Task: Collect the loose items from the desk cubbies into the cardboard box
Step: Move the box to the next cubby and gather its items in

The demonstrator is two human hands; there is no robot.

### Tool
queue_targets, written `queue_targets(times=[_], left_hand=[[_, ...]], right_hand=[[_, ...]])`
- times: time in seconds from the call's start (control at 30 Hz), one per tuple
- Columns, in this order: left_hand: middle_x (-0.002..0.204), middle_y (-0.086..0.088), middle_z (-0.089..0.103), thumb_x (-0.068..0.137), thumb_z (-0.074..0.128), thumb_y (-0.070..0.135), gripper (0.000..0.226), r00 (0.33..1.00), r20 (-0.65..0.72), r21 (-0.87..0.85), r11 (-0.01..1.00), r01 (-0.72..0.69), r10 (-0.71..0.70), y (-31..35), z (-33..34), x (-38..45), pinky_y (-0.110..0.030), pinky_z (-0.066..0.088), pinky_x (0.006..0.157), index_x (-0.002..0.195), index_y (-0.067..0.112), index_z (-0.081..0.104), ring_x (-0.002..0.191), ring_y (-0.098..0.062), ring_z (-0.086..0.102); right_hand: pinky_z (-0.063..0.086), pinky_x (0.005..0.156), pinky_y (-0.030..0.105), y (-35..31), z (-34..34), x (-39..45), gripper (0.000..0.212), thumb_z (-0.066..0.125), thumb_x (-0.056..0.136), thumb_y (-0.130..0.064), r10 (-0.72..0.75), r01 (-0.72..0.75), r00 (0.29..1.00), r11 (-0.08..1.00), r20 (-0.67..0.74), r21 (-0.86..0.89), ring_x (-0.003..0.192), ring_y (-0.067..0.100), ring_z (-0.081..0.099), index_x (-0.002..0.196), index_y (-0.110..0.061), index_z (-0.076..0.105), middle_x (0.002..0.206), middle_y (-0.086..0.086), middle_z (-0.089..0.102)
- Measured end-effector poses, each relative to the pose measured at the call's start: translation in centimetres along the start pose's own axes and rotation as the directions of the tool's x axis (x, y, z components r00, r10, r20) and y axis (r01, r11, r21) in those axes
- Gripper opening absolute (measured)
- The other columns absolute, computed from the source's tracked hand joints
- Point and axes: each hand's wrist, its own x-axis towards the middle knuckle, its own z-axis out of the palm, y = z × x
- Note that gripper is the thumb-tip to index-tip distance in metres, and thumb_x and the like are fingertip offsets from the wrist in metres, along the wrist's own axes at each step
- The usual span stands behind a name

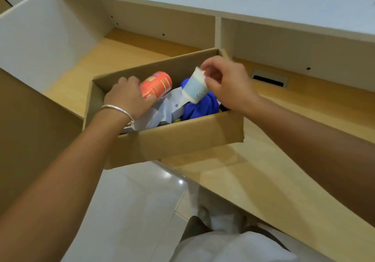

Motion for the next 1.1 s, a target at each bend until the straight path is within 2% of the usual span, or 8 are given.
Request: queue_targets(times=[0.1, 0.17, 0.23, 0.33, 0.57, 0.63, 0.77, 1.1], left_hand=[[0.127, -0.018, 0.048, 0.079, 0.063, 0.052, 0.069, 0.997, -0.054, -0.049, 0.998, -0.049, 0.046, -0.5, 0.5, 0.2, -0.047, 0.046, 0.092, 0.132, 0.013, 0.043, 0.112, -0.038, 0.050], [0.131, -0.018, 0.046, 0.079, 0.063, 0.051, 0.072, 0.973, -0.155, -0.053, 0.982, -0.184, 0.174, 0.9, 0.6, -0.1, -0.047, 0.041, 0.095, 0.136, 0.013, 0.041, 0.118, -0.038, 0.045], [0.130, -0.017, 0.049, 0.079, 0.064, 0.046, 0.069, 0.904, -0.249, -0.068, 0.925, -0.374, 0.348, 3.5, 0.8, -0.7, -0.045, 0.038, 0.098, 0.135, 0.012, 0.045, 0.119, -0.037, 0.045], [0.125, -0.014, 0.052, 0.079, 0.063, 0.040, 0.062, 0.781, -0.268, -0.085, 0.793, -0.603, 0.565, 8.5, 1.5, -2.0, -0.041, 0.037, 0.101, 0.132, 0.011, 0.049, 0.118, -0.033, 0.046], [0.127, -0.015, 0.052, 0.081, 0.063, 0.031, 0.059, 0.516, -0.233, -0.118, 0.503, -0.856, 0.824, 21.6, 5.8, -7.3, -0.042, 0.036, 0.104, 0.133, 0.008, 0.049, 0.120, -0.033, 0.047], [0.131, -0.012, 0.050, 0.083, 0.062, 0.033, 0.060, 0.473, -0.196, -0.097, 0.463, -0.881, 0.859, 25.4, 7.6, -8.7, -0.043, 0.035, 0.105, 0.136, 0.010, 0.047, 0.124, -0.030, 0.044], [0.135, -0.009, 0.046, 0.085, 0.059, 0.038, 0.061, 0.453, -0.087, -0.066, 0.448, -0.891, 0.887, 33.0, 11.6, -11.3, -0.041, 0.034, 0.104, 0.140, 0.016, 0.041, 0.124, -0.029, 0.041], [0.142, -0.012, 0.039, 0.085, 0.059, 0.035, 0.071, 0.533, 0.140, -0.135, 0.549, -0.825, 0.835, 49.4, 21.2, -15.7, -0.040, 0.030, 0.107, 0.147, 0.020, 0.027, 0.132, -0.030, 0.034]], right_hand=[[0.049, 0.083, 0.029, 0.4, 1.4, -1.3, 0.029, 0.059, 0.086, -0.010, 0.010, -0.003, 0.997, 0.995, 0.075, -0.100, 0.091, 0.010, 0.058, 0.114, -0.017, 0.063, 0.101, -0.004, 0.064], [0.046, 0.084, 0.028, 0.8, 1.0, -2.6, 0.029, 0.060, 0.086, -0.013, 0.012, -0.003, 0.999, 0.985, 0.053, -0.174, 0.095, 0.012, 0.057, 0.115, -0.017, 0.064, 0.104, -0.003, 0.064], [0.044, 0.085, 0.027, 1.6, -0.5, -4.2, 0.028, 0.060, 0.085, -0.015, 0.018, -0.018, 1.000, 0.968, -0.003, -0.249, 0.099, 0.016, 0.056, 0.112, -0.017, 0.065, 0.106, -0.001, 0.064], [0.045, 0.092, 0.035, 3.5, -3.9, -7.5, 0.026, 0.061, 0.087, -0.019, 0.062, -0.096, 0.992, 0.938, -0.112, -0.334, 0.106, 0.020, 0.057, 0.113, -0.016, 0.064, 0.111, 0.002, 0.063], [0.037, 0.095, 0.029, 10.7, -13.8, -18.1, 0.037, 0.061, 0.089, -0.024, 0.297, -0.409, 0.905, 0.801, -0.304, -0.436, 0.120, 0.018, 0.048, 0.126, -0.019, 0.056, 0.128, 0.001, 0.054], [0.037, 0.096, 0.030, 13.0, -16.6, -21.1, 0.039, 0.062, 0.088, -0.024, 0.351, -0.479, 0.871, 0.758, -0.343, -0.442, 0.121, 0.020, 0.047, 0.126, -0.018, 0.056, 0.129, 0.004, 0.053], [0.040, 0.097, 0.036, 17.4, -22.0, -26.4, 0.043, 0.065, 0.086, -0.024, 0.440, -0.583, 0.809, 0.690, -0.390, -0.430, 0.122, 0.023, 0.046, 0.128, -0.019, 0.054, 0.130, 0.005, 0.051], [0.042, 0.098, 0.044, 27.3, -35.2, -35.9, 0.054, 0.067, 0.084, -0.026, 0.587, -0.686, 0.725, 0.571, -0.361, -0.450, 0.123, 0.030, 0.045, 0.135, -0.019, 0.048, 0.136, 0.009, 0.044]])
